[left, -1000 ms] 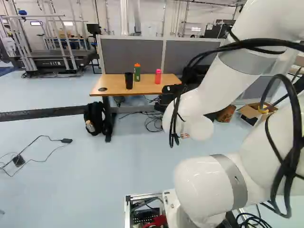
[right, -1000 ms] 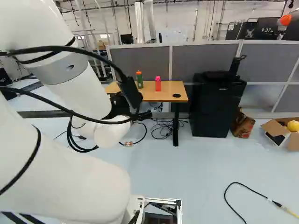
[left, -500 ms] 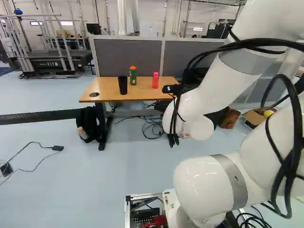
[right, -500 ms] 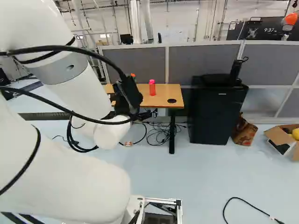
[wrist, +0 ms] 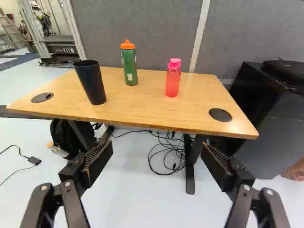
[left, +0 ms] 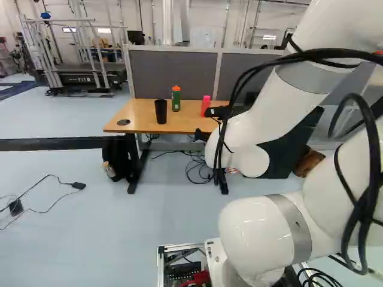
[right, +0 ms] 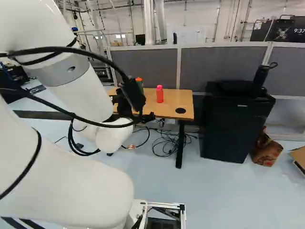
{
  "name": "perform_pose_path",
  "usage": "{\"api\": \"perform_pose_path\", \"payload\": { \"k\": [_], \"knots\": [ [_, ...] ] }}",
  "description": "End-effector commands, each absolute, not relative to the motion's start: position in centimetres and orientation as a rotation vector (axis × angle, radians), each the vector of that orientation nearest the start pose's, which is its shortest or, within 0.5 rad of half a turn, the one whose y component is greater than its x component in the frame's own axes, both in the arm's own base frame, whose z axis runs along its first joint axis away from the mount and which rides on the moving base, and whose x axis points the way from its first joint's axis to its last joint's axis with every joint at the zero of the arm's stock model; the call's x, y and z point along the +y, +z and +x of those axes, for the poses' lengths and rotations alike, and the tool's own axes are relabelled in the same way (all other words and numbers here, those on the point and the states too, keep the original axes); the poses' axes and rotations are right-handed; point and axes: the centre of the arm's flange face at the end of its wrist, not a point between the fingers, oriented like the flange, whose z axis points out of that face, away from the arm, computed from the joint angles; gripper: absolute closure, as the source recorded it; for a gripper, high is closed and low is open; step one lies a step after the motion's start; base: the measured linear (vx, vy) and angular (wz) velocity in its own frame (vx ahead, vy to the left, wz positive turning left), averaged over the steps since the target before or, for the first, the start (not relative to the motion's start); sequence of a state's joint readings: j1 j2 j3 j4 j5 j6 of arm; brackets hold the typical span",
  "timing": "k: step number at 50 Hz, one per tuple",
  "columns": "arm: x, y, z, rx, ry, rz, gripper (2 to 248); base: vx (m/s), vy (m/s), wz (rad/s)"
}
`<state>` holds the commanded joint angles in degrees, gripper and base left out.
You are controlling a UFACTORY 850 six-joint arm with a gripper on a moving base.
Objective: Pick up the green bottle from the table
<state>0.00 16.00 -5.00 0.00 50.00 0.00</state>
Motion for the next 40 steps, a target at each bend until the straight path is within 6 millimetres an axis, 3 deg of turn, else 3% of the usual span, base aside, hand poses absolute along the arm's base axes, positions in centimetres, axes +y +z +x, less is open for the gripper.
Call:
{"api": "perform_pose_path", "payload": {
  "k": [20,40],
  "knots": [
    [0.0,36.56,27.03,0.0,-1.824,-2.558,3,0.192,0.002,0.326],
    [0.0,36.56,27.03,0.0,-1.824,-2.558,3,0.255,-0.088,-0.005]
  ]
}}
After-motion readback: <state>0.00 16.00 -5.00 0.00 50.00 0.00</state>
